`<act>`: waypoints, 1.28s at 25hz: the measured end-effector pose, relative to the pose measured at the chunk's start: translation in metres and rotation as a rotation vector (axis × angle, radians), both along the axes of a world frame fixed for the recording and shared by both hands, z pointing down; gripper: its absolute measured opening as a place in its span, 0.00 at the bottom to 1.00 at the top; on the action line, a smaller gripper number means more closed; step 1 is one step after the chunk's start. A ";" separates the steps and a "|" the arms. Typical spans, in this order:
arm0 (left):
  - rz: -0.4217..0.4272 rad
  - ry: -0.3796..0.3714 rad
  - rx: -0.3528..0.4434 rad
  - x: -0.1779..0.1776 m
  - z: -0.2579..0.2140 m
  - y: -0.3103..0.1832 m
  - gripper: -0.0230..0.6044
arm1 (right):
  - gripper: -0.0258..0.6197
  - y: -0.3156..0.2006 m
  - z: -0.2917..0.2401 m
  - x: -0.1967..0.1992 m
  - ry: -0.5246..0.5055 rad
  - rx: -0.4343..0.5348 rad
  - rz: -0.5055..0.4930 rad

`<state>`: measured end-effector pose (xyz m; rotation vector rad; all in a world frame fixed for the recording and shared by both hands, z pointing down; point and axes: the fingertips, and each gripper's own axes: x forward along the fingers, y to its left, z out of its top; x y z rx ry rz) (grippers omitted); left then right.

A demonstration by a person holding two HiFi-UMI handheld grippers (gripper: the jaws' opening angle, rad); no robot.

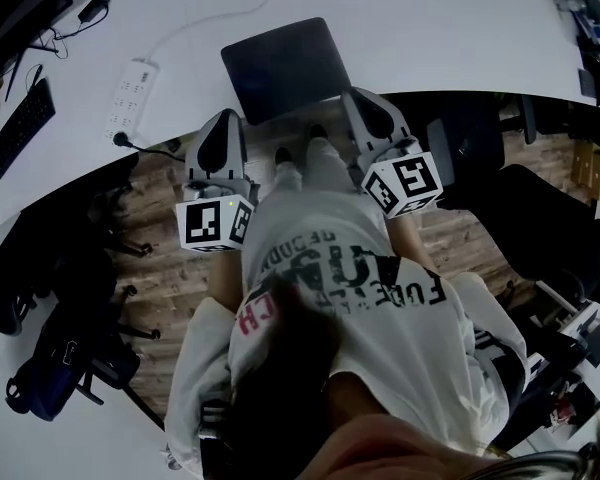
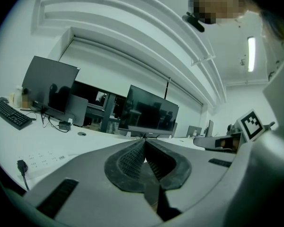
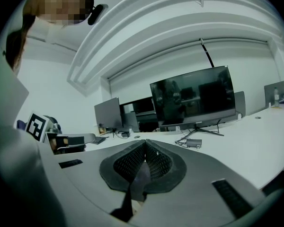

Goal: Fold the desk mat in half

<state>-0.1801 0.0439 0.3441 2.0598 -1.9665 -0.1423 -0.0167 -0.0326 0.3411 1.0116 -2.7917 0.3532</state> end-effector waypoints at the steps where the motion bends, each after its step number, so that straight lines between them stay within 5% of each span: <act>1: -0.008 0.000 0.001 -0.001 -0.001 -0.001 0.04 | 0.04 -0.002 0.000 -0.002 -0.001 0.000 -0.005; 12: -0.141 -0.016 0.002 -0.011 -0.012 -0.029 0.04 | 0.04 -0.060 -0.008 -0.014 -0.028 0.008 -0.115; 25: -0.401 -0.027 -0.023 -0.006 -0.004 -0.064 0.04 | 0.04 -0.128 0.000 0.007 -0.020 0.000 -0.274; 32: -0.443 -0.021 -0.056 0.001 0.003 -0.057 0.04 | 0.04 -0.140 0.007 0.012 -0.033 -0.022 -0.290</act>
